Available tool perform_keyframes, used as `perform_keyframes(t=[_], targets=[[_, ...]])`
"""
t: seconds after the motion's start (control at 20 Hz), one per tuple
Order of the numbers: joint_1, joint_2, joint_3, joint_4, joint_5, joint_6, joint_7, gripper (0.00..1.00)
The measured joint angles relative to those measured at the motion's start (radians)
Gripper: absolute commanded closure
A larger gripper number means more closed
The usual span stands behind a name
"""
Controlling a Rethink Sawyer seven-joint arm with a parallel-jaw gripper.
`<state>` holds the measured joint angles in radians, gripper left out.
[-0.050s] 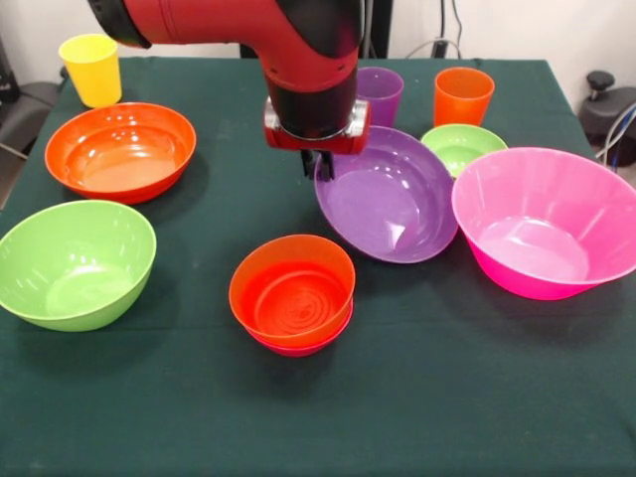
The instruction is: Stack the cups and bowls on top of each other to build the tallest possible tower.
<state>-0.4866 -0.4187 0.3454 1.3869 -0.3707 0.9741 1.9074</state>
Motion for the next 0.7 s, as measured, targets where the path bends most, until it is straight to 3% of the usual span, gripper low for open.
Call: perform_keyframes(t=[0.7], targets=[[-0.012,-0.064,0.002,0.104,-0.001,-0.007,0.0,1.0]])
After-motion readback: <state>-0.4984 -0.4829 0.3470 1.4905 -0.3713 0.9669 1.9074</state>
